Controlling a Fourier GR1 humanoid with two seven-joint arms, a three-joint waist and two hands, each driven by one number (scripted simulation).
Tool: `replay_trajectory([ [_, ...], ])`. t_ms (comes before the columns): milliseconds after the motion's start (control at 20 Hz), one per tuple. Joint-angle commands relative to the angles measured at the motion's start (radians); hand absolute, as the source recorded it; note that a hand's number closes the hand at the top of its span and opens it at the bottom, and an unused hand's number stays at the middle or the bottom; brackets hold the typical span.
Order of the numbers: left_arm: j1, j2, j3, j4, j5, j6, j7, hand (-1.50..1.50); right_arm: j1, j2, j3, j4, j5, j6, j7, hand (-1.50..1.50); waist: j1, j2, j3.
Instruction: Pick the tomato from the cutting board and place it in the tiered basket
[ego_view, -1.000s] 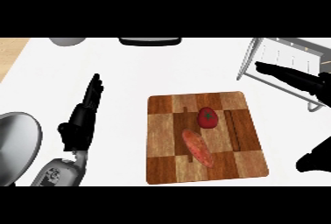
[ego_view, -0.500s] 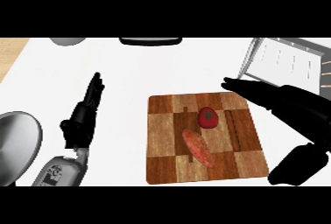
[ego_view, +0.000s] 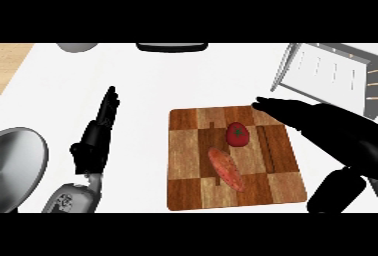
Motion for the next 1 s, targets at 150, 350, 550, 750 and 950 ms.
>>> replay_trajectory([
  [150, 0.027, -0.042, -0.006, -0.040, -0.037, -0.014, 0.013, 0.00, 0.052, 0.027, -0.008, 0.024, 0.195, 0.056, -0.102, -1.50, 0.001, 0.000, 0.001],
  [350, -0.024, -0.024, 0.048, -0.008, -0.034, -0.043, 0.041, 0.00, 0.052, -0.006, -0.054, 0.083, 0.263, 0.094, -0.224, -1.50, -0.001, 0.001, 0.001],
  [550, 0.006, -0.054, 0.030, -0.021, -0.058, -0.043, 0.018, 0.00, 0.020, 0.029, -0.016, 0.158, 0.382, 0.065, -0.355, -1.50, 0.004, 0.002, 0.001],
  [750, -0.011, -0.059, 0.049, -0.050, -0.064, -0.037, 0.073, 0.00, 0.051, 0.078, 0.073, 0.075, 0.497, 0.027, -0.329, -1.50, 0.002, 0.001, 0.001],
  [950, -0.025, -0.048, 0.069, -0.066, -0.063, -0.075, 0.096, 0.00, 0.038, 0.094, 0.044, 0.203, 0.596, -0.044, -0.434, -1.50, 0.003, 0.001, 0.001],
])
